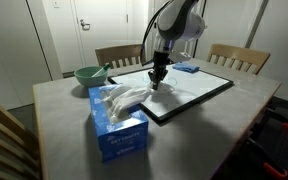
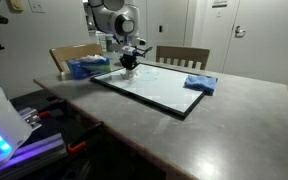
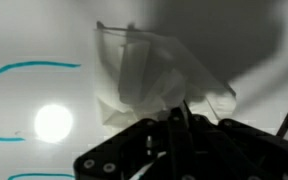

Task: Pick up the wipe and rub the white board

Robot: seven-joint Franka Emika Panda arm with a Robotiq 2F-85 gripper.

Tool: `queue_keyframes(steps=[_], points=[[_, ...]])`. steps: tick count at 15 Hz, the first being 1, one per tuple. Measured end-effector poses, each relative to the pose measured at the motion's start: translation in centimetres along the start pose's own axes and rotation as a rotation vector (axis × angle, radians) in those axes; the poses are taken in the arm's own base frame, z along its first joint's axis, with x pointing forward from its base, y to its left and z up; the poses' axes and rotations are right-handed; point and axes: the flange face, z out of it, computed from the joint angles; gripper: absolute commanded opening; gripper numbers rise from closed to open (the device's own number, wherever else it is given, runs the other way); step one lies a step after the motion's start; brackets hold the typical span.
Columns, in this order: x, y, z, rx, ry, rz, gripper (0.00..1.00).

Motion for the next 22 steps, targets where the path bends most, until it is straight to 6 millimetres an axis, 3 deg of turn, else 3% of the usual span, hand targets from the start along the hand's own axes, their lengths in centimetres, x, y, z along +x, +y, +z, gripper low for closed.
queue_keyframes(steps=[4,10,20,22], points=[[1.2,-0.8,0.2,0.003,-0.009,-0.051,0.0],[1.0,-0.3,0.1,-0.004,-0.03,-0.025,0.0],[-2.7,5.8,-1.1,-0.151,-0.087,0.122,0.0],[-2.8,5.9,-1.2,-0.16,-0.082,0.101,0.01]])
